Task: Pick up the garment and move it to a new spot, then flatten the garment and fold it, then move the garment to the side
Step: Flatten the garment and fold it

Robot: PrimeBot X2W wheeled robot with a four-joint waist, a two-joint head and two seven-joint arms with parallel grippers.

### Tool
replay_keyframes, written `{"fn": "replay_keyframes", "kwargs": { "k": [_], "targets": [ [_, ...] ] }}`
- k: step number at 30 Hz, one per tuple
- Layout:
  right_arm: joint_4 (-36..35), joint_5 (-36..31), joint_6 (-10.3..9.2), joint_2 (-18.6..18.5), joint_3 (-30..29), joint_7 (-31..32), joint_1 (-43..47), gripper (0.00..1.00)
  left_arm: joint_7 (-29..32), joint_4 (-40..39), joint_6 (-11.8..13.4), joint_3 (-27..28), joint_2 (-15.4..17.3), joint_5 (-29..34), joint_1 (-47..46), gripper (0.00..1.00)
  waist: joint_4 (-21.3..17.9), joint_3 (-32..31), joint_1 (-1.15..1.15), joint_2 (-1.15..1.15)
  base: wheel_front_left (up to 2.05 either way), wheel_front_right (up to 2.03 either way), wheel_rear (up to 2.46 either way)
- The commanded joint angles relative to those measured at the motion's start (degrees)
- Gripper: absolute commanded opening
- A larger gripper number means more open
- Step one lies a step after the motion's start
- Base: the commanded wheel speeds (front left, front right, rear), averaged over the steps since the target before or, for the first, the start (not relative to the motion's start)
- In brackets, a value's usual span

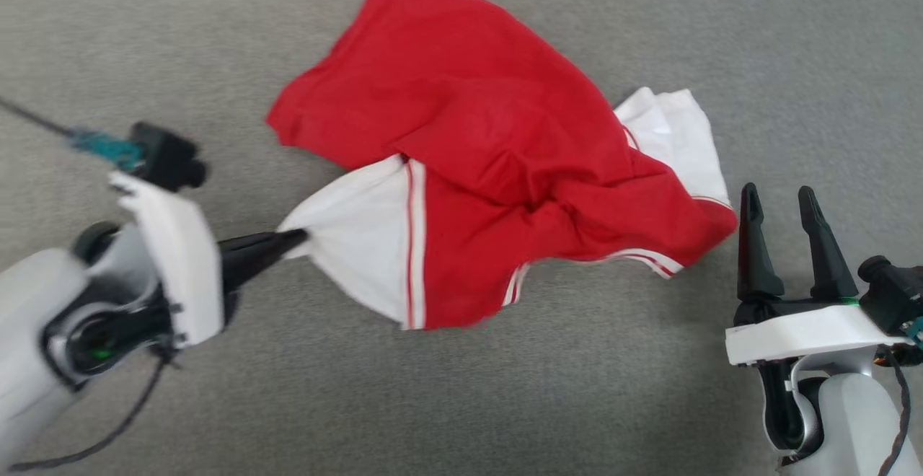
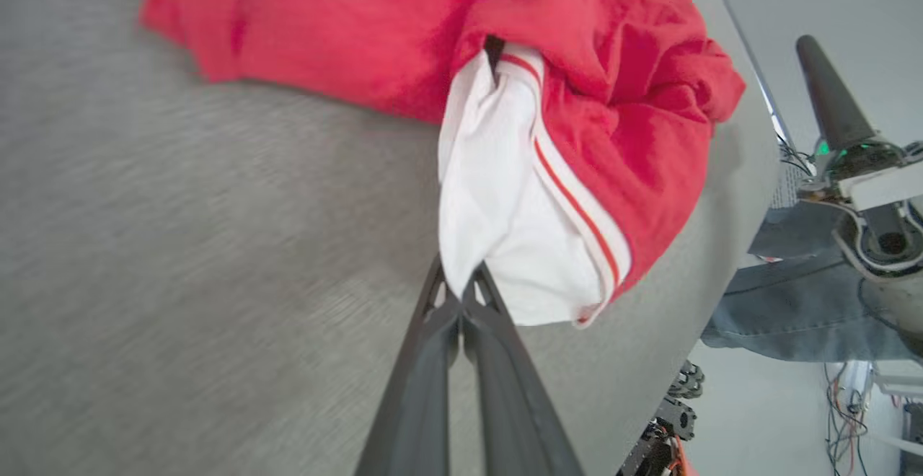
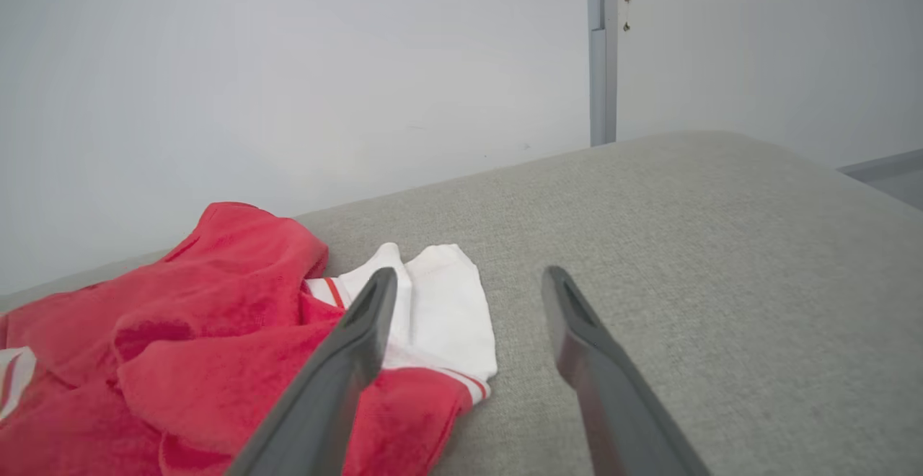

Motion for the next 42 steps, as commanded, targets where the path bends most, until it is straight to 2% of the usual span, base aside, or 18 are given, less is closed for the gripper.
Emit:
{"fn": "replay_keyframes", "kwargs": {
  "k": [1, 8, 12, 17, 18, 19, 20, 21, 26, 27, 29, 32, 34, 38, 42],
  "targets": [
    [0.18, -0.7, 0.0, -0.06, -0.04, -0.31, 0.38, 1.0, -1.32, 0.26, 0.14, 0.41, 1.78, -1.0, 1.54, 0.0, 1.93, -1.32, 0.0, 0.0, 0.0, 0.0, 0.0],
    [0.56, -1.68, 0.0, -0.04, -0.14, -0.3, 0.48, 1.0, -5.37, 7.51, 0.14, 1.06, 7.57, -1.16, 4.49, 0.0, 3.55, -2.24, 0.0, 0.0, 0.0, 0.0, 0.0],
    [0.59, -2.19, 0.0, -0.05, -0.31, -0.3, 0.78, 1.0, -5.79, 11.69, 0.14, 0.34, 7.03, -0.8, 5.25, 0.0, 3.63, -2.73, 0.0, 0.0, 0.0, 0.0, 0.0],
    [0.49, -3.04, 0.0, -0.05, -0.73, -0.31, 1.32, 1.0, -7.17, 14.72, 0.14, -1.11, 4.21, 0.8, 5.73, 0.0, 3.64, -3.34, 0.0, 0.0, 0.0, 0.0, 0.0],
    [0.44, -3.36, 0.0, -0.05, -0.77, -0.31, 1.46, 1.0, -8.02, 14.99, 0.14, -1.29, 3.77, 1.38, 5.67, 0.06, 3.7, -3.51, 0.0, 0.0, 0.0, 0.0, 0.0],
    [0.36, -3.71, 0.0, -0.04, -0.75, -0.31, 1.52, 1.0, -9.24, 15.5, 0.14, -1.39, 3.36, 2.12, 5.58, 0.65, 3.77, -3.71, 0.0, 0.0, 0.0, 0.0, 0.0],
    [0.36, -3.71, 0.0, -0.04, -0.75, -0.31, 1.52, 1.0, -9.24, 15.5, 0.14, -1.39, 3.36, 2.12, 5.58, 0.65, 3.77, -3.71, 0.0, 0.0, 0.0, 0.0, 0.0],
    [0.32, -4.14, 0.0, -0.04, -0.67, -0.31, 1.56, 1.0, -10.45, 16.14, 0.14, -1.43, 2.89, 2.54, 5.8, 1.0, 3.87, -3.99, 0.0, 0.0, 0.0, 0.0, 0.0],
    [0.57, -6.98, 0.0, -0.04, 0.28, -0.31, 2.47, 1.0, -19.65, 19.89, 0.14, -1.93, 1.99, 6.68, 8.13, 1.0, 4.62, -6.12, 0.0, 0.0, 0.0, 0.0, 0.0],
    [0.93, -9.04, 0.0, -0.02, 1.13, -0.31, 3.0, 1.0, -24.47, 21.29, 0.21, -2.33, 0.7, 8.54, 9.91, 1.0, 5.24, -7.26, 0.0, 0.0, 0.0, 0.0, 0.0],
    [1.6, -11.37, 0.0, -0.34, 2.41, -0.31, 3.43, 1.0, -29.37, 22.47, 1.26, -2.36, -0.53, 10.28, 11.9, 1.0, 5.96, -8.2, 0.0, 0.0, 0.0, 0.0, 0.0],
    [2.93, -12.99, 0.0, -3.36, 5.46, 0.77, 3.83, 1.0, -33.26, 22.85, 3.38, 0.46, -3.61, 11.15, 15.23, 1.0, 7.19, -9.45, 0.0, 0.0, 0.0, 0.0, 0.0],
    [3.03, -12.93, 0.0, -6.37, 8.12, 3.13, 3.85, 1.0, -33.63, 21.41, 5.33, 6.85, -6.44, 14.52, 16.82, 1.0, 8.22, -10.0, 0.0, 0.0, 0.0, 0.0, 0.0],
    [1.24, -10.7, 0.0, -13.76, 12.62, 9.59, 4.34, 1.0, -33.63, 16.82, 8.58, 22.44, -13.95, 27.19, 27.43, 1.0, 10.32, -10.91, 0.0, 0.0, 0.0, 0.0, 0.0],
    [-2.1, -6.67, 0.0, -21.91, 16.8, 17.5, 4.93, 1.0, -33.66, 11.16, 9.29, 36.13, -21.22, 41.54, 37.01, 1.0, 12.07, -11.29, 0.0, 0.0, 0.0, 0.0, 0.0]
  ]
}}
